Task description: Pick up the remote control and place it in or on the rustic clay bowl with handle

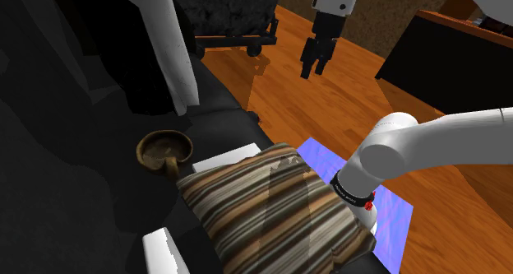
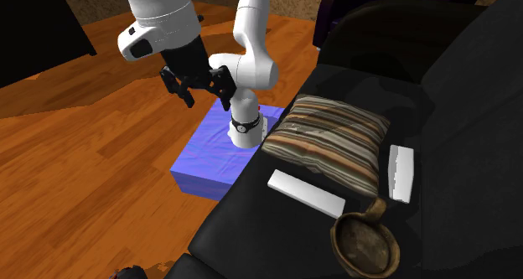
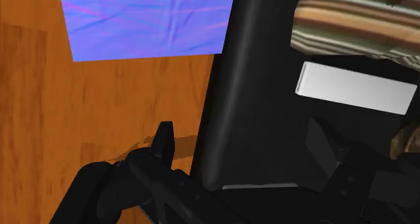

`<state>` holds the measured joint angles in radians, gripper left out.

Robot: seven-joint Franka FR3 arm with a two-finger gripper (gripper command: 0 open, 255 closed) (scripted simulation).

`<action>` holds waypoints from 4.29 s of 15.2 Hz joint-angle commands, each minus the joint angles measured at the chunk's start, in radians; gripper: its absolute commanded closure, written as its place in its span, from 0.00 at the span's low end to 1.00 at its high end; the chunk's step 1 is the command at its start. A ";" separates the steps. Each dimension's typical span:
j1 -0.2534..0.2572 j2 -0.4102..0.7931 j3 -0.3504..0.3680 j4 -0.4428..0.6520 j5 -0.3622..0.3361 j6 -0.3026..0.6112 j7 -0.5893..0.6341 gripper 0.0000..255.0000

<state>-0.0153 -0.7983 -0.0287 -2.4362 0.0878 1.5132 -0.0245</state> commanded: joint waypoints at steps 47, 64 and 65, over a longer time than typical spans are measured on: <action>0.454 0.566 0.311 -0.184 0.039 0.874 -0.491 1.00; 0.459 0.449 0.292 -0.106 0.050 0.680 -0.501 1.00; 0.460 0.442 0.291 -0.098 0.050 0.665 -0.501 1.00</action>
<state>0.4451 -0.3469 0.2655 -2.5430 0.1383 2.1965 -0.5232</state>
